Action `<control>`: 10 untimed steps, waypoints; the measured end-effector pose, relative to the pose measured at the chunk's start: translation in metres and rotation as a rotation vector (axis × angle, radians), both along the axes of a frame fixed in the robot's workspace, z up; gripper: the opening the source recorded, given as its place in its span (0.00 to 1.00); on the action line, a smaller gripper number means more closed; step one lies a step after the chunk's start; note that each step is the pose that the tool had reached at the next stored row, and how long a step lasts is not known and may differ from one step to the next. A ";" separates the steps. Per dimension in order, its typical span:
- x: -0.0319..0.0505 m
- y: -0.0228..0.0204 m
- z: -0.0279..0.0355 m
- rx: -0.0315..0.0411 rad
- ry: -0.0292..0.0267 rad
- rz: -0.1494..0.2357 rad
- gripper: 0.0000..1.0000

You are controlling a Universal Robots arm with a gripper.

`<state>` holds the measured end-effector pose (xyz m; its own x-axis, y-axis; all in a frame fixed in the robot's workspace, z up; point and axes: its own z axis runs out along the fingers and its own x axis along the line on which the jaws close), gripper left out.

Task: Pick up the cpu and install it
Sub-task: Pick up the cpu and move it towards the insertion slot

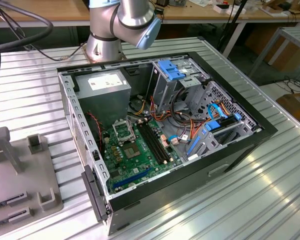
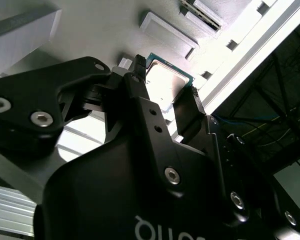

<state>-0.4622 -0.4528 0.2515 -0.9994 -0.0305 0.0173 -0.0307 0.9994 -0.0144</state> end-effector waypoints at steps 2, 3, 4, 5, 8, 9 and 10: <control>0.0000 0.0000 0.0013 -0.0002 0.0003 0.000 0.47; 0.0000 0.0000 0.0019 -0.0002 0.0003 0.000 0.47; 0.0000 0.0000 0.0026 -0.0002 0.0004 0.000 0.47; 0.0000 0.0000 0.0035 -0.0002 0.0003 0.000 0.47; 0.0000 0.0000 0.0045 0.0000 0.0000 0.000 0.47; 0.0000 0.0000 0.0051 -0.0001 0.0003 0.000 0.47; 0.0000 0.0000 0.0056 -0.0003 0.0006 0.000 0.47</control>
<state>-0.4621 -0.4528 0.2572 -0.9994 -0.0306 0.0179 -0.0308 0.9994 -0.0146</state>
